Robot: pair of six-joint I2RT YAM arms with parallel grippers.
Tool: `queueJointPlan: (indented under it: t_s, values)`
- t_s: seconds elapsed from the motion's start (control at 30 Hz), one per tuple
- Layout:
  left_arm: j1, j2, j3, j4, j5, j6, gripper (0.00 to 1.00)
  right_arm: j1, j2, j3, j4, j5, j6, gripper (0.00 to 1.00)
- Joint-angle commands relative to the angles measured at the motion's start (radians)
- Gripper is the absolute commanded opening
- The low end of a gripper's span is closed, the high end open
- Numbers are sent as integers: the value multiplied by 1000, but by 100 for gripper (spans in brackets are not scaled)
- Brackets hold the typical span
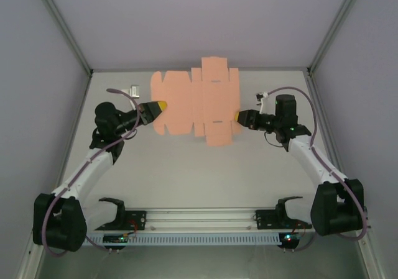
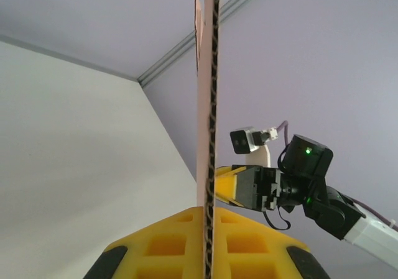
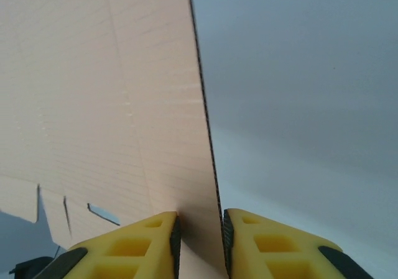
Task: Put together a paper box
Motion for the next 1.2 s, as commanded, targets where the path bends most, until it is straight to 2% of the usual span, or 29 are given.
queueJointPlan:
  t_s: [0.0, 0.3, 0.4, 0.47, 0.57, 0.7, 0.77, 0.87, 0.9, 1.03, 1.17]
  values:
    - [-4, -12, -4, 5, -4, 7, 0, 3, -32, -20, 83, -125, 22, 27]
    - [-4, -13, -8, 25, 7, 2, 0, 0, -68, -34, 118, -211, 5, 32]
    - [-4, -16, -8, 19, 5, 6, 0, -2, -73, -31, 118, -227, -9, 29]
    - [-4, -18, -10, 13, 1, 8, 0, -3, -75, -27, 105, -216, -9, 23]
    - [-4, -20, -13, 23, 8, 7, 0, -5, -73, -23, 108, -230, -36, 23]
    - [-3, -27, -13, -1, 3, 25, 0, -3, -76, -8, 97, -187, -45, 17]
    - [-5, -35, -14, -26, -8, 42, 0, -3, -81, 4, 53, -182, -54, 19]
    - [-4, -51, -22, -39, -18, 53, 0, -8, -95, 6, 12, -152, -72, 31]
    - [-4, -54, -23, -45, -19, 58, 0, -10, -99, 6, 16, -146, -70, 31]
    - [-4, -67, -25, -66, -27, 70, 0, -12, -99, 10, 34, -147, -49, 30]
    - [-4, -67, -27, -66, -31, 73, 0, -12, -81, 24, 54, -150, -47, 23]
